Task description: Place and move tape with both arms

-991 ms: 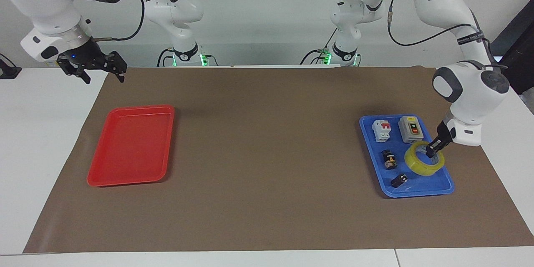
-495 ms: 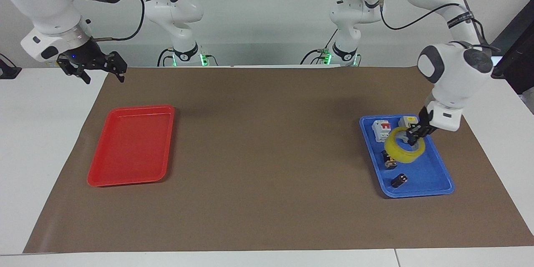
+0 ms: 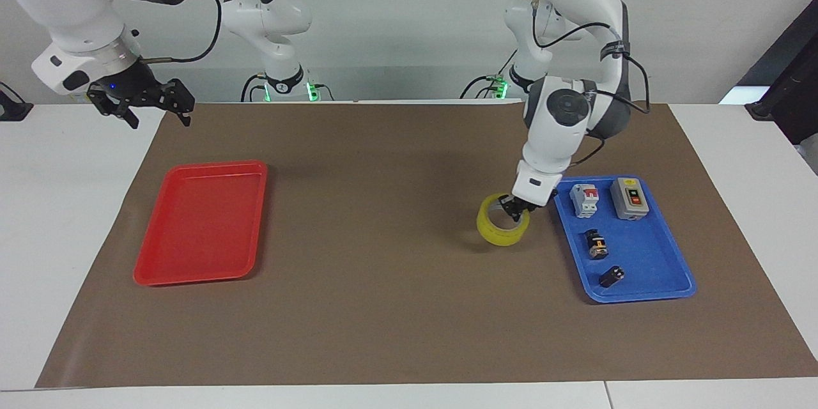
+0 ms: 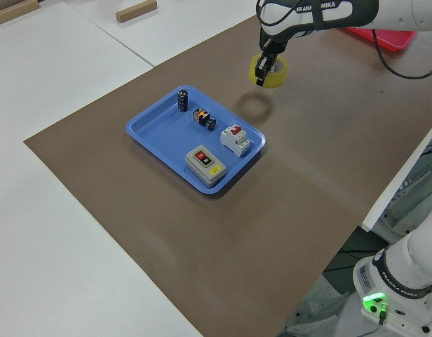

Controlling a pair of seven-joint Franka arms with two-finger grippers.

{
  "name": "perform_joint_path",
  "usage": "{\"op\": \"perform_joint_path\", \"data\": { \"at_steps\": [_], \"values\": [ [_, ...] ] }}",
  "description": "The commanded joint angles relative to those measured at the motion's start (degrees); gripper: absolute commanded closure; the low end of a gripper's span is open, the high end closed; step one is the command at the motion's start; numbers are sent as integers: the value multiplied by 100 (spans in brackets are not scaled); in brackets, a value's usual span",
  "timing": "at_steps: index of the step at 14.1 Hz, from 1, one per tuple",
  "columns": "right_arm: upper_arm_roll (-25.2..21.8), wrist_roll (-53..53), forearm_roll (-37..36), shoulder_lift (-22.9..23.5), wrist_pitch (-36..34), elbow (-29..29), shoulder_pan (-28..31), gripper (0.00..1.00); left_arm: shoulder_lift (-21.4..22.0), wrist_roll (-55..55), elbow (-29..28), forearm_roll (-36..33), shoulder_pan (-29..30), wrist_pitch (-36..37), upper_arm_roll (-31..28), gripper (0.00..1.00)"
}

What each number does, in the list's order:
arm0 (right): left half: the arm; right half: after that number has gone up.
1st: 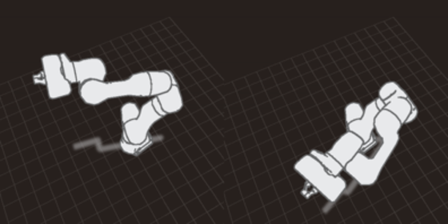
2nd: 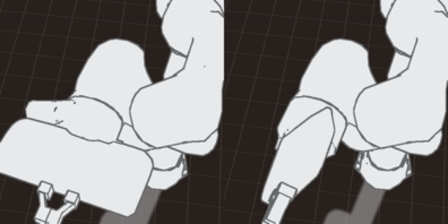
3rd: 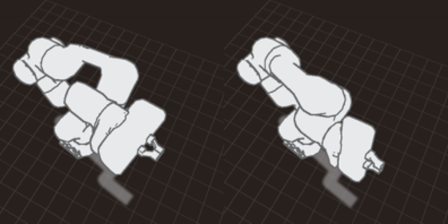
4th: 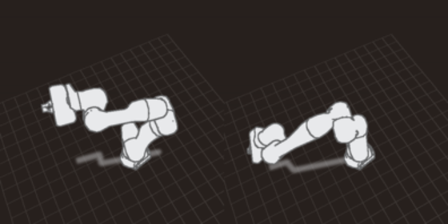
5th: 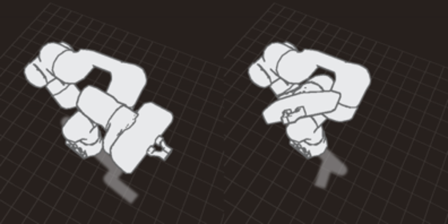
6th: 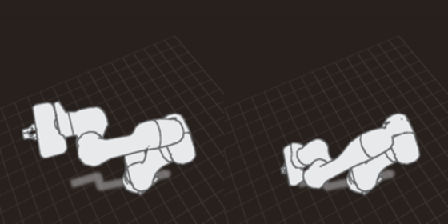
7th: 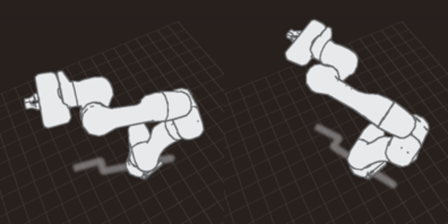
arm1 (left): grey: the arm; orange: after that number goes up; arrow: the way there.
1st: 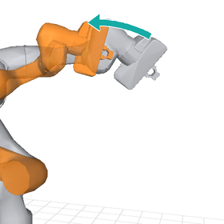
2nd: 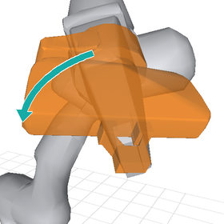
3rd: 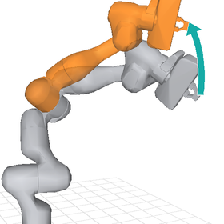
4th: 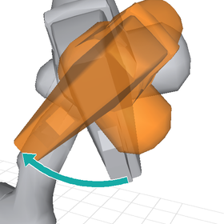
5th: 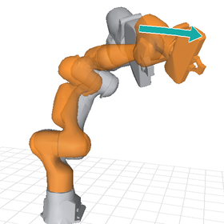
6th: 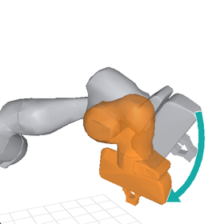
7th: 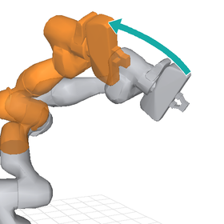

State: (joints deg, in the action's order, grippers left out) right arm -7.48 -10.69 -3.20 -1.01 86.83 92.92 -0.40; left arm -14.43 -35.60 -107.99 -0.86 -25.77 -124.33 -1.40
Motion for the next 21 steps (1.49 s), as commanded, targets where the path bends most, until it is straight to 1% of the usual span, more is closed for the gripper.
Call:
{"op": "perform_joint_path", "data": {
  "at_steps": [1,2,3,4,5,6,8,10,11,12,13,14,15,16,18,19,21],
  "values": [
    [27,-21,30,-39,1,16,23,0,-479,-761,557,-160,-690,75,-114,100],
    [27,-21,30,-39,-8,16,23,0,-751,-1138,821,-317,-954,102,-115,100],
    [27,-29,30,-39,-8,16,23,0,-893,-1351,989,-440,-1070,50,-97,100],
    [27,-21,30,-39,1,7,23,0,-1025,-1466,1078,-467,-1297,23,-97,100],
    [27,-29,30,-39,-8,16,23,0,-1261,-1554,1252,-468,-1508,5,-106,100],
    [27,-21,30,-39,1,16,23,0,-1481,-1581,1437,-468,-1571,23,-106,100],
    [27,-21,30,-39,-8,16,23,0,-1501,-1582,1448,-503,-1642,-30,-88,100],
    [27,-21,30,-39,1,16,23,0,-1492,-1564,1308,-494,-1703,-222,-71,100],
    [27,-21,30,-39,1,16,23,0,-1492,-1564,1281,-494,-1712,-310,-71,87],
    [27,-21,30,-39,1,16,23,0,-1492,-1564,1281,-494,-1712,-311,-71,61],
    [27,-21,30,-39,1,16,23,0,-1492,-1538,1289,-494,-1712,-329,-71,15],
    [27,-21,30,-39,1,16,23,0,-1458,-1529,1289,-503,-1712,-277,-79,0],
    [27,-21,30,-39,1,16,23,0,-1370,-1529,1272,-494,-1704,-215,-79,0],
    [27,-21,30,-48,1,25,14,0,-1195,-1529,1167,-494,-1651,-188,-79,0],
    [27,-21,30,-57,1,60,-38,0,-538,-1424,572,-494,-1546,-197,-114,0],
    [36,-38,38,-57,-17,68,-21,0,-99,-1258,221,-494,-1267,-188,-106,0],
    [36,-56,82,-57,-17,34,-48,0,395,-723,-63,-494,-784,21,-106,0]
  ]
}}
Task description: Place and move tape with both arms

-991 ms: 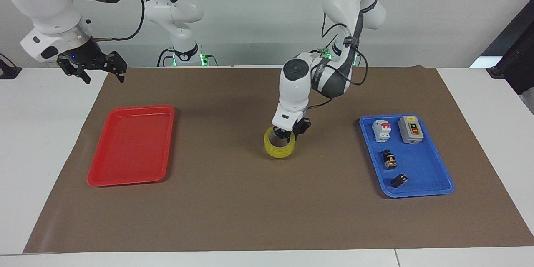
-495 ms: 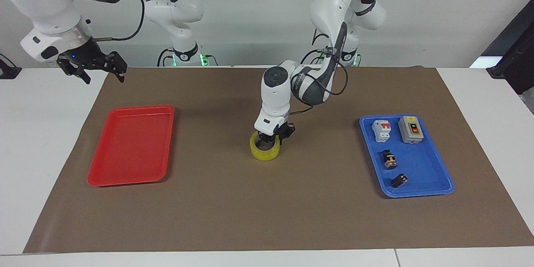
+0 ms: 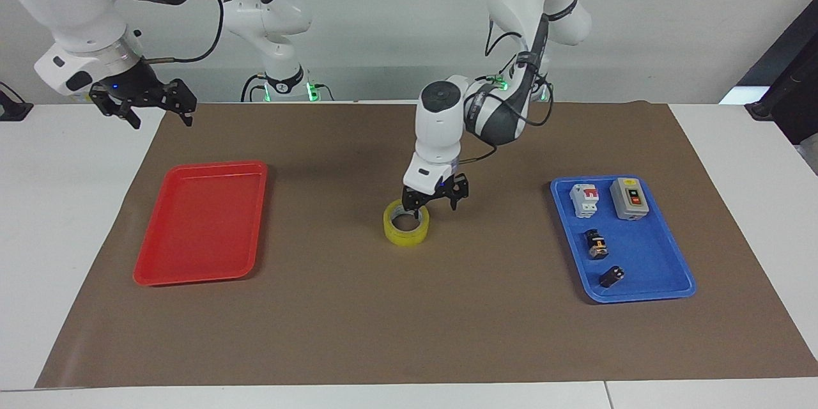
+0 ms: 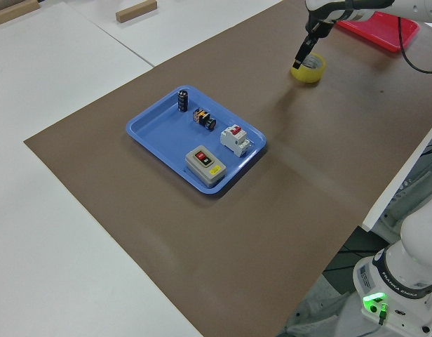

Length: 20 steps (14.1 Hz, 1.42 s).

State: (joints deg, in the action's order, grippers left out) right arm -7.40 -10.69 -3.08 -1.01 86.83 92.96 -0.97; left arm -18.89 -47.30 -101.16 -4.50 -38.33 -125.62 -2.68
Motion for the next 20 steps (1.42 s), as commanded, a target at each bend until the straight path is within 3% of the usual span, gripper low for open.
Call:
{"op": "perform_joint_path", "data": {
  "at_steps": [1,4,6,9,12,16,18,20],
  "values": [
    [54,-65,70,-66,-52,47,-52,0,913,685,-739,-121,754,344,39,0],
    [90,136,446,-66,393,117,-341,0,1255,1764,-748,-60,1501,775,48,0],
    [107,1230,519,39,711,249,-1051,0,1457,2686,-722,263,2054,995,40,0],
    [107,2339,545,758,1597,188,-2098,0,1677,3673,-503,494,2723,1591,5,0],
    [107,3063,554,1461,2801,266,-2837,0,1669,4437,137,494,3207,2339,-13,0],
    [107,3521,563,2288,3619,424,-3269,0,1599,4843,947,538,3630,3236,-13,0],
    [107,3521,563,2334,4321,966,-3366,0,1668,4879,879,643,3692,3360,-22,0],
    [116,3521,580,2299,4448,1171,-3366,0,1853,4888,625,643,3710,3457,-13,0]
  ]
}}
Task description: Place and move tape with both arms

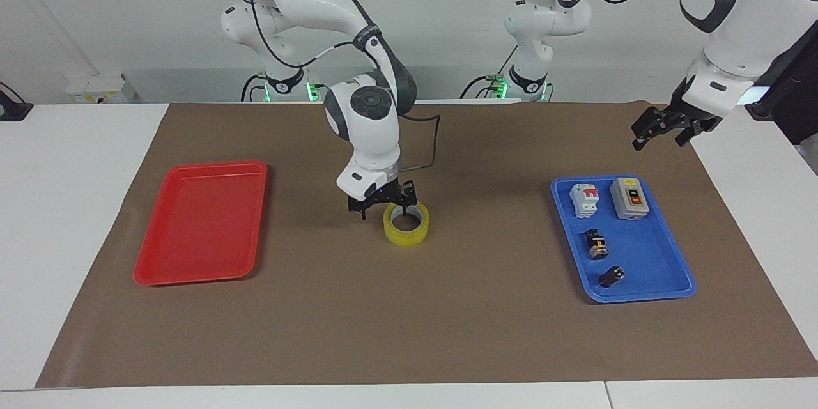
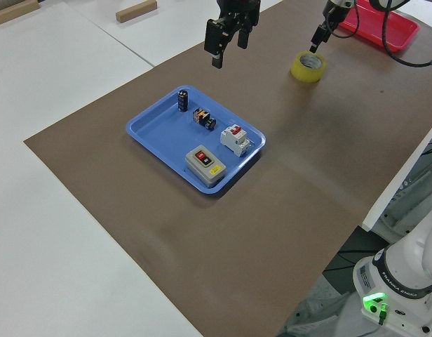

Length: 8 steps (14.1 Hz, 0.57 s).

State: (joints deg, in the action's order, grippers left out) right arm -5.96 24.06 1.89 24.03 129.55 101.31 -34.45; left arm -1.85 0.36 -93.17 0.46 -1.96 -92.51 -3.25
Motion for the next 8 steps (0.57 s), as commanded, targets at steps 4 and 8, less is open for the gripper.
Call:
{"op": "perform_joint_path", "data": {
  "at_steps": [4,8],
  "values": [
    [-28,37,84,-259,237,521,-27,6,229,122,-324,147,91,93,44,0],
    [-28,37,92,-294,307,591,-44,24,308,122,-439,173,108,22,35,0]
  ]
}}
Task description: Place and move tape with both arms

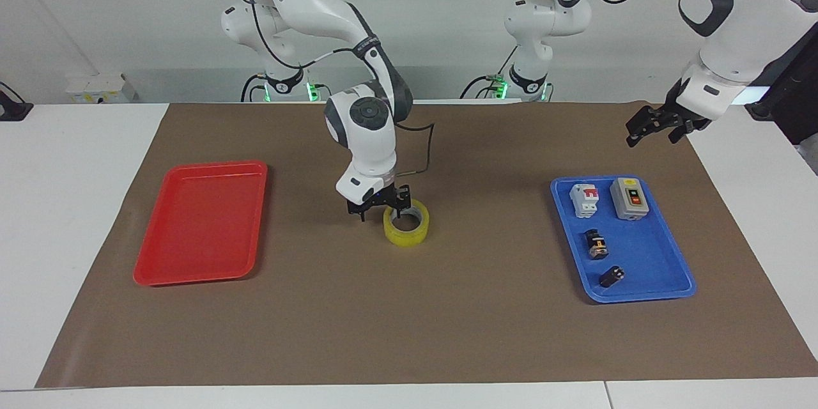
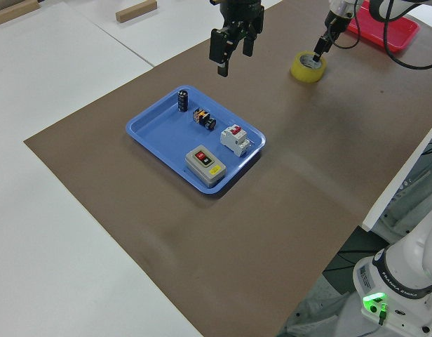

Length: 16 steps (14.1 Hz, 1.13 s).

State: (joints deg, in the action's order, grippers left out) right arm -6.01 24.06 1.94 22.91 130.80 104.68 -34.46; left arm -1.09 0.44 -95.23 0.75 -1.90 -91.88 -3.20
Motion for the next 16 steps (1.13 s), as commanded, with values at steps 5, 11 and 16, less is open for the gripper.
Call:
{"op": "perform_joint_path", "data": {
  "at_steps": [5,11,16],
  "values": [
    [-23,28,87,-217,358,466,-79,45,311,395,-312,180,208,-32,48,0],
    [4,-7,87,-217,53,291,-62,100,293,343,-286,172,164,-111,56,0],
    [-31,-1320,-71,-444,-1284,-510,1034,100,293,343,-286,172,146,-111,56,0]
  ]
}}
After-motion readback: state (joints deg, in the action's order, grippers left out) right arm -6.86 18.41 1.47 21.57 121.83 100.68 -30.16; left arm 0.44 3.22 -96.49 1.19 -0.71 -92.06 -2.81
